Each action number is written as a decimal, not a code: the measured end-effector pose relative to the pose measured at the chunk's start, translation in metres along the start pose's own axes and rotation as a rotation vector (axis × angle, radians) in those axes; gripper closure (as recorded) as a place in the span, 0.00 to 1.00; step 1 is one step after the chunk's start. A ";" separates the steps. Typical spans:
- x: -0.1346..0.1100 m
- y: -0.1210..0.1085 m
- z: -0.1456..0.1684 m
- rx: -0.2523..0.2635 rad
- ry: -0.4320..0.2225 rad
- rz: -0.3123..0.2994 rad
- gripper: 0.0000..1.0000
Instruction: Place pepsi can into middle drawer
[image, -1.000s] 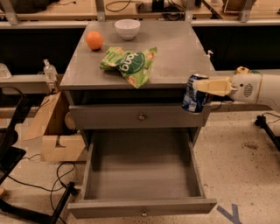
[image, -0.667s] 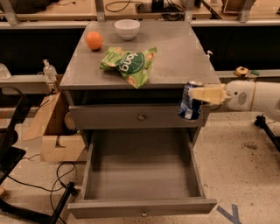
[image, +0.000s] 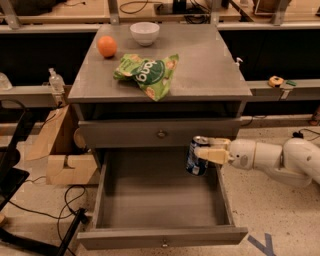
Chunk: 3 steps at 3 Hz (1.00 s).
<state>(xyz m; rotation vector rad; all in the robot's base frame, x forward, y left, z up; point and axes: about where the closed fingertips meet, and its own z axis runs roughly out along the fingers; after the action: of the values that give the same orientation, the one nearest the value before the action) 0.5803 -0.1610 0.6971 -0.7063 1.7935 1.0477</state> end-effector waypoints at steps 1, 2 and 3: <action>0.083 -0.027 0.068 -0.108 -0.033 -0.063 1.00; 0.078 -0.025 0.067 -0.107 -0.031 -0.066 1.00; 0.086 -0.024 0.098 -0.131 -0.028 -0.090 1.00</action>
Offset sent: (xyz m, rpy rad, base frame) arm 0.0145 0.0374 -0.0656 0.0208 -0.0717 0.0898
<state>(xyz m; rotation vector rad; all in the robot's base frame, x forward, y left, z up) 0.6043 -0.0888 0.5888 -0.8399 1.6647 1.1171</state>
